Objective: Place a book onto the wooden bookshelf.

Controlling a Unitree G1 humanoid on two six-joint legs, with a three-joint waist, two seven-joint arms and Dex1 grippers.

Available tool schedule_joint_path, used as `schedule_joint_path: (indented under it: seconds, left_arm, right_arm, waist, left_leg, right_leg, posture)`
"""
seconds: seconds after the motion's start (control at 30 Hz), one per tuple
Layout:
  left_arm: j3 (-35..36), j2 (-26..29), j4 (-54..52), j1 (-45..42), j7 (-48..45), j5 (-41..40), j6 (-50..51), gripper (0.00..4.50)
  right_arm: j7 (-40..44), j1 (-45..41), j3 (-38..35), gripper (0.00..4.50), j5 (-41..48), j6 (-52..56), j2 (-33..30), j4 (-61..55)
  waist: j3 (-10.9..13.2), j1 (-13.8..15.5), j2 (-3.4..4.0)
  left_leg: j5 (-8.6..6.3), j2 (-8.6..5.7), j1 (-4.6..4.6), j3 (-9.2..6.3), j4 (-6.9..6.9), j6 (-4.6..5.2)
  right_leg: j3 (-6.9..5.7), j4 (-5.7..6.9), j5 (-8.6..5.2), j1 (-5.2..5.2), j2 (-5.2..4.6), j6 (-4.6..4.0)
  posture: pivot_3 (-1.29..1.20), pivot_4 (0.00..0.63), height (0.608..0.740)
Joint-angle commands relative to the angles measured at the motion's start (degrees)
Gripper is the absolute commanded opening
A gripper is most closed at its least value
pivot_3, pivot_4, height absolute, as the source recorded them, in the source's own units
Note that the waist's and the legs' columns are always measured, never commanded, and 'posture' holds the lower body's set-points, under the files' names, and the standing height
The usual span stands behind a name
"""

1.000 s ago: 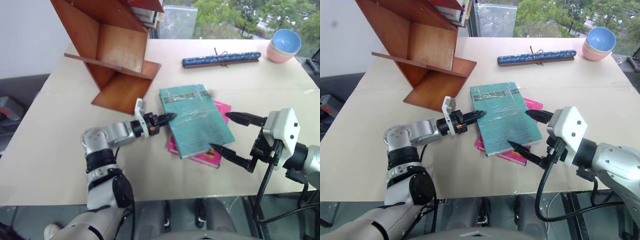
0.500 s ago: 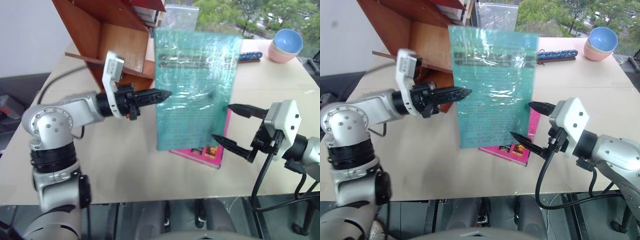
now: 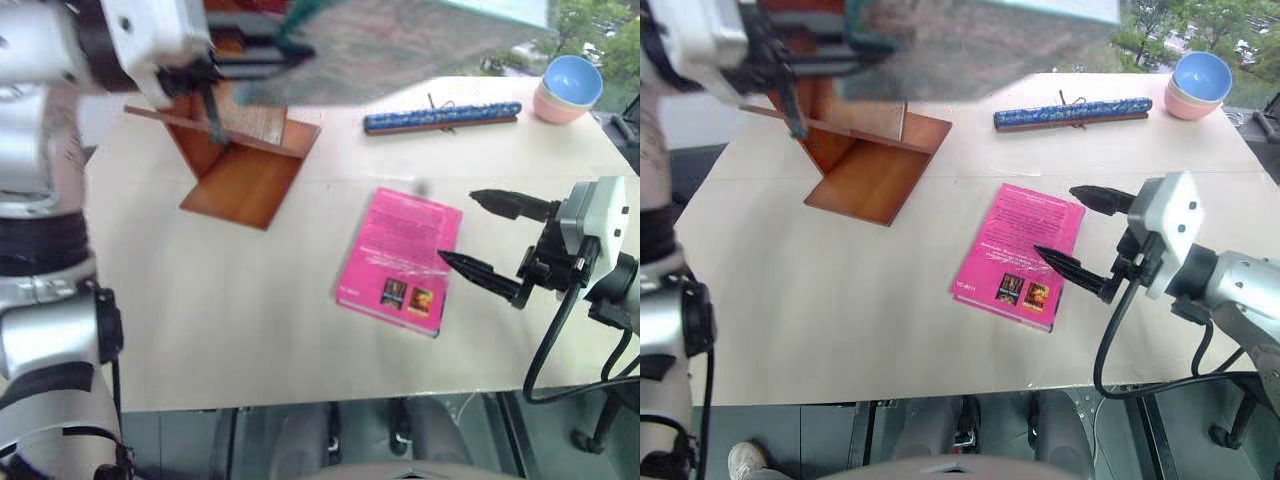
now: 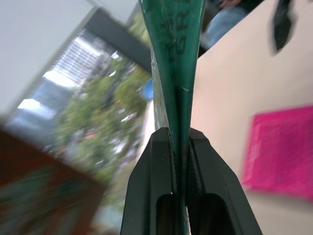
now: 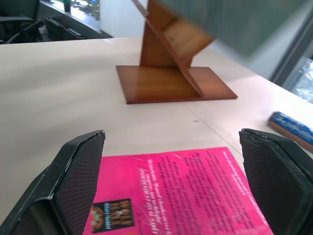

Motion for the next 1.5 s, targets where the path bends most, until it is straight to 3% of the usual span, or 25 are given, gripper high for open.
schedule_joint_path:
  seconds: [0.03,0.2,0.33,0.6,0.67,0.8,0.9,1.07,1.2,1.27,1.4,1.5]
  left_arm:
    - [0.0,5.0,4.8,-1.9,-3.7,4.8,-7.1,0.02]
    - [-4.9,11.7,16.2,-5.4,-7.4,16.2,-19.9,0.02]
    - [-8.6,13.2,25.2,-8.0,-7.7,22.8,-27.5,0.02]
    - [-12.1,10.6,31.9,-9.0,-8.4,26.8,-24.0,0.02]
    - [-12.0,9.9,33.0,-8.4,-8.7,26.2,-23.7,0.86]
    - [-9.6,9.8,33.2,-6.6,-8.0,23.7,-24.0,2.06]
    - [-3.8,10.8,26.8,-1.7,-9.4,15.3,-16.3,3.34]
    - [9.1,13.9,8.7,9.4,-8.9,-1.7,9.6,3.34]
    - [23.9,16.2,-7.1,20.4,-6.3,-25.6,43.5,3.34]
    - [29.5,16.1,-11.8,25.1,-4.1,-35.5,55.1,3.34]
    - [32.9,2.6,-23.1,35.3,12.2,-49.5,60.8,3.34]
    - [27.9,-9.8,-30.9,43.6,23.4,-45.6,54.9,3.34]
  right_arm:
    - [2.1,-3.6,0.8,4.5,-1.3,-2.4,-0.6,1.6]
    - [3.0,-6.9,3.5,4.5,-2.9,-3.1,0.5,3.3]
    - [2.5,-8.8,5.2,4.5,-3.5,-3.4,1.7,3.4]
    - [1.2,-12.2,7.1,4.5,-4.4,-2.8,3.1,2.6]
    - [1.1,-12.6,7.4,4.5,-4.6,-2.9,3.4,2.7]
    - [1.2,-12.8,7.0,4.5,-4.0,-2.6,3.4,2.5]
    - [1.9,-12.6,6.5,4.5,-4.0,-2.9,3.2,3.2]
    - [3.6,-12.7,5.8,4.5,-4.0,-2.7,2.5,5.5]
    - [4.3,-13.1,6.6,4.5,-5.0,-2.5,2.3,8.0]
    - [4.4,-13.0,7.1,4.5,-5.9,-2.8,2.4,8.4]
    - [3.8,-9.9,9.2,4.5,-8.4,-2.1,2.4,7.3]
    - [1.7,-6.8,8.7,4.5,-10.9,-1.6,2.5,7.5]
  waist:
    - [0.0,-0.1,0.02]
    - [0.1,0.2,-0.04]
    - [0.1,0.2,-0.12]
    - [0.1,0.0,-0.2]
    - [0.1,0.0,-0.17]
    - [0.1,0.0,-0.2]
    - [0.1,0.0,-0.21]
    - [0.1,-0.2,-0.23]
    - [0.2,-0.7,-0.22]
    - [0.2,-0.7,-0.21]
    - [0.1,-0.3,0.02]
    - [0.2,0.1,-0.18]
  left_leg:
    - [0.0,0.01,0.0,0.03,0.0,0.0]
    - [0.0,0.04,-0.02,0.06,0.0,0.0]
    - [-0.02,0.04,-0.07,0.07,0.01,0.04]
    - [-0.02,0.07,-0.05,0.12,0.04,0.06]
    - [-0.01,0.11,0.02,0.15,0.04,0.04]
    - [0.0,0.13,0.02,0.19,0.11,0.04]
    - [-0.02,0.12,-0.12,0.21,0.12,0.07]
    - [-0.01,0.13,-0.91,0.08,0.3,0.07]
    - [-0.02,0.13,-0.95,-0.07,0.33,0.06]
    - [-0.02,0.13,-0.86,-0.12,0.32,0.06]
    - [0.0,0.05,-0.66,-0.25,0.46,0.03]
    - [-0.02,0.04,0.12,-0.26,0.45,0.02]
  right_leg:
    - [0.02,0.02,-0.02,-0.02,0.02,0.04]
    - [0.02,0.03,-0.11,-0.04,0.06,0.17]
    - [0.01,0.01,-0.11,-0.06,0.04,0.17]
    - [0.06,0.12,-0.11,-0.11,0.05,0.19]
    - [0.09,0.2,-0.12,-0.11,0.08,0.19]
    - [0.13,0.28,-0.11,-0.13,0.08,0.2]
    - [0.2,0.27,-0.08,-0.27,0.05,0.15]
    - [0.06,0.29,0.05,-0.96,0.04,-0.04]
    - [-0.08,0.19,0.03,-0.85,0.03,-0.01]
    - [-0.08,0.25,-0.08,-0.77,-0.02,0.16]
    - [-0.14,0.47,-0.12,-0.56,-0.18,0.21]
    - [-0.08,0.45,-0.14,0.24,-0.21,0.2]
  posture:
    - [0.0,0.15,0.738]
    - [0.0,0.15,0.738]
    - [0.0,0.15,0.738]
    - [0.0,0.15,0.738]
    - [0.0,0.15,0.738]
    - [0.0,0.15,0.738]
    - [0.0,0.15,0.738]
    - [0.0,0.15,0.738]
    - [0.0,0.15,0.738]
    - [0.0,0.15,0.738]
    - [0.0,0.15,0.738]
    - [0.0,0.15,0.738]
